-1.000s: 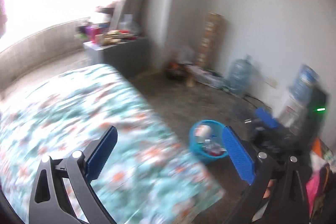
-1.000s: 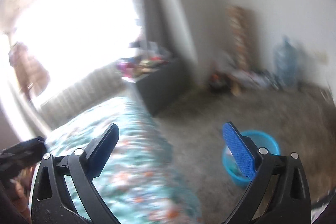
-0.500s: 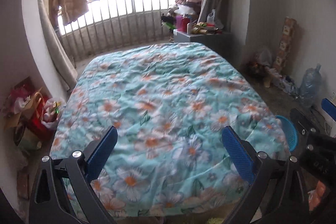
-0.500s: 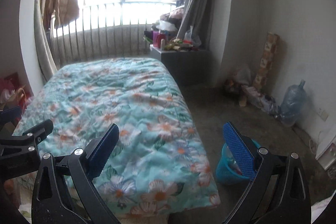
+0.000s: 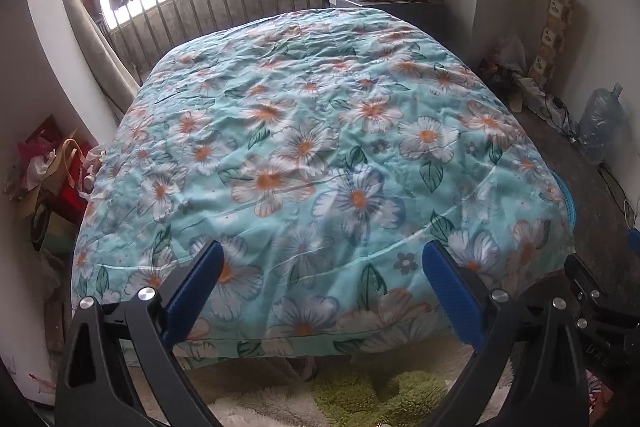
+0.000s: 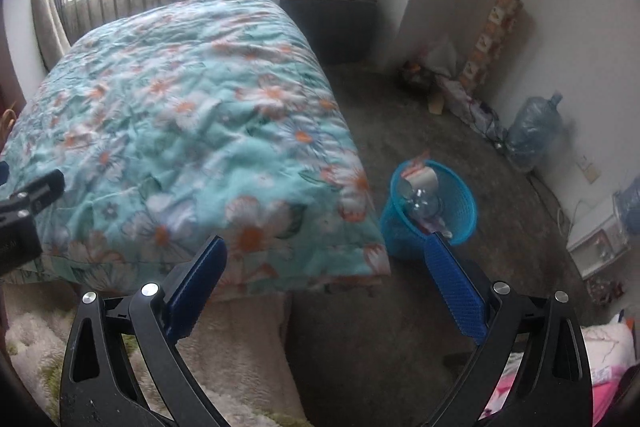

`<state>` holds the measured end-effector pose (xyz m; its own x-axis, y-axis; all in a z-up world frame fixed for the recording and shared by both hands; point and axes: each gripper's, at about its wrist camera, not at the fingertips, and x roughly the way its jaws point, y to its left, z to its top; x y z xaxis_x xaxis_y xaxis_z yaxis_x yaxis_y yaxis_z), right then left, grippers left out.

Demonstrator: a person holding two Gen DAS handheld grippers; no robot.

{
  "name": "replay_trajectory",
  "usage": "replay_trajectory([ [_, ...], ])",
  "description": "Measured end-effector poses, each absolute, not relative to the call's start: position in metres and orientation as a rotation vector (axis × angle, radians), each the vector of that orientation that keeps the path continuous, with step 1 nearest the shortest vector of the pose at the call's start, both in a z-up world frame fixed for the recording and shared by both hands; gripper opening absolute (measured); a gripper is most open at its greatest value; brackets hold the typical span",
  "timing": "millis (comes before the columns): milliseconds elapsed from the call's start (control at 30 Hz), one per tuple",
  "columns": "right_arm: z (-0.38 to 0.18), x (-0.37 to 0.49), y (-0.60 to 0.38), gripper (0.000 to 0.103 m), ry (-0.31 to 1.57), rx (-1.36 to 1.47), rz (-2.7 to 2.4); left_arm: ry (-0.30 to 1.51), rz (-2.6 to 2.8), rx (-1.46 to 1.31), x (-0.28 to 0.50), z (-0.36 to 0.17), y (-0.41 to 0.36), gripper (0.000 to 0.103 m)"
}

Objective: Collect trash

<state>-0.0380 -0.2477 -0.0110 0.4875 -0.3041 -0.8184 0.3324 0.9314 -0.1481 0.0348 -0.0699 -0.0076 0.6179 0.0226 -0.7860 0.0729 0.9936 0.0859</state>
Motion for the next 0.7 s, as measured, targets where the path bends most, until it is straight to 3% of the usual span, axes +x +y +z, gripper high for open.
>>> replay_trajectory([
  [700, -0.01, -0.041, -0.264, 0.095, 0.986, 0.039, -0.433, 0.911, -0.086, 0.097, 0.036, -0.006, -0.08, 0.097],
])
